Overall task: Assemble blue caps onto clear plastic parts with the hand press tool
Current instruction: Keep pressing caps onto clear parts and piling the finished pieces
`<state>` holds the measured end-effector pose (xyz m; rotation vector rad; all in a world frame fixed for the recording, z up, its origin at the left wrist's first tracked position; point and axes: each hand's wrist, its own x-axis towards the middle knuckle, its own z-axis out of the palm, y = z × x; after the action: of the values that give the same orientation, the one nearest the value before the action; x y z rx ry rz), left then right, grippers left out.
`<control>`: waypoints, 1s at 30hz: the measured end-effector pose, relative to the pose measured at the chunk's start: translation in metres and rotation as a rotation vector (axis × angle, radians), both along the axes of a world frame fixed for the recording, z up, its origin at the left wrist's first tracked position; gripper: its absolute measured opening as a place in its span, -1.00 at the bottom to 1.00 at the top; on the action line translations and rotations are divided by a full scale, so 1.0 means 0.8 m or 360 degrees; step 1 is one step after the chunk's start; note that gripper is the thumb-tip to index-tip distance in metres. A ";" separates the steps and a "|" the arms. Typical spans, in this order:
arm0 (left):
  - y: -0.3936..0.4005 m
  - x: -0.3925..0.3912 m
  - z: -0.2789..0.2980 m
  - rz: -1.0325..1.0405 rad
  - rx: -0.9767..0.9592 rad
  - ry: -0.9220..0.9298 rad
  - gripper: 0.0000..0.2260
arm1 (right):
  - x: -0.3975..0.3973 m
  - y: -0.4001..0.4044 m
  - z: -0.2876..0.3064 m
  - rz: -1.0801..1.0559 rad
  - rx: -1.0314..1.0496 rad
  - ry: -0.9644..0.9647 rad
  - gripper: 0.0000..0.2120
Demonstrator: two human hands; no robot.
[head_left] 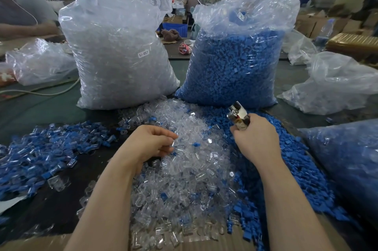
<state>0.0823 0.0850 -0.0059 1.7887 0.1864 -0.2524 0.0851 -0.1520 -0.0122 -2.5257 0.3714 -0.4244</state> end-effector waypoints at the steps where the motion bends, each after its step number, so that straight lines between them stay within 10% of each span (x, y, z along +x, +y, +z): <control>1: 0.001 0.000 0.000 -0.0013 -0.0050 0.0002 -0.88 | 0.000 0.000 0.000 0.0006 0.0006 -0.0006 -0.81; 20: -0.039 -0.001 0.017 0.0250 -0.0083 -0.0460 -0.85 | -0.010 0.033 0.022 0.0479 0.0752 -0.0376 -0.87; 30: -0.083 -0.018 0.033 0.0398 -0.0866 -0.0433 -0.96 | -0.017 0.046 0.031 0.0546 0.0970 -0.0568 -0.90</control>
<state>0.0678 0.0187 0.0208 1.2271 0.1288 0.1152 0.0712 -0.1153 0.0123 -1.8266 -0.0700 -0.5192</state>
